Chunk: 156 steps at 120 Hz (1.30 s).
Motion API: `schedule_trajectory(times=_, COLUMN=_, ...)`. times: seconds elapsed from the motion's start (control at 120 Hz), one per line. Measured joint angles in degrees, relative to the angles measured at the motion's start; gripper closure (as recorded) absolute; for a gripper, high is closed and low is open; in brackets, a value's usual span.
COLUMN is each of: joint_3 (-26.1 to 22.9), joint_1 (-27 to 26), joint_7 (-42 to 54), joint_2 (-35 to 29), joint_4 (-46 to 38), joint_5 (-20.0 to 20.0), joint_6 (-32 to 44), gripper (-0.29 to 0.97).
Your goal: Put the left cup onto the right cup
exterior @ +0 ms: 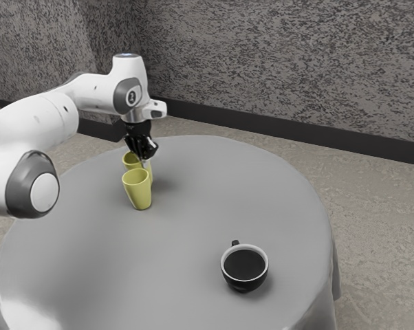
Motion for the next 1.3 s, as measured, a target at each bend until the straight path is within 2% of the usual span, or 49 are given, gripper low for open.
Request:
schedule_trajectory(times=0.692, joint_3=0.2, joint_1=0.4, joint_7=-0.5, joint_2=-4.2, joint_4=-0.8, joint_5=0.3, joint_6=-1.8, gripper=0.79)
schedule_trajectory(times=0.933, joint_3=0.2, joint_1=-0.9, joint_7=-0.6, joint_2=-8.4, joint_4=-2.5, joint_5=0.8, joint_6=-2.4, gripper=0.79)
schedule_trajectory(times=1.3, joint_3=1.4, joint_1=-6.0, joint_7=-0.9, joint_2=-18.8, joint_4=-11.2, joint_5=1.1, joint_6=-2.7, gripper=0.79)
